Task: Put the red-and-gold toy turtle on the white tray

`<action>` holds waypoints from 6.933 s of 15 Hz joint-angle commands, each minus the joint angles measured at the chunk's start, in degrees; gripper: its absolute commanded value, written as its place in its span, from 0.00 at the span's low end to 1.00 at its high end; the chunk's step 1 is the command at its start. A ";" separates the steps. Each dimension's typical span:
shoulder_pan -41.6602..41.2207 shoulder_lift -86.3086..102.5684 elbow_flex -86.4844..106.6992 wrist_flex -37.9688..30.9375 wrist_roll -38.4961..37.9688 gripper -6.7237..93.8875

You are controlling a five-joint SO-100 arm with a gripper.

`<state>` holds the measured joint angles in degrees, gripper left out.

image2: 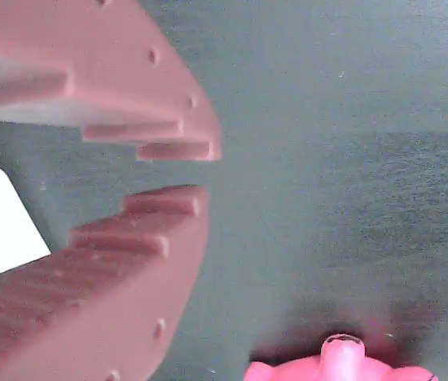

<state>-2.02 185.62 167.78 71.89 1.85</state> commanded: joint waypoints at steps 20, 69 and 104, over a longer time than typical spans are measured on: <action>5.98 -117.69 -107.67 -1.05 -28.74 0.07; 7.29 -119.44 -122.08 10.72 -31.64 0.07; 39.81 -127.79 -126.91 19.51 -14.94 0.07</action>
<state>36.56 55.46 42.01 92.20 -12.04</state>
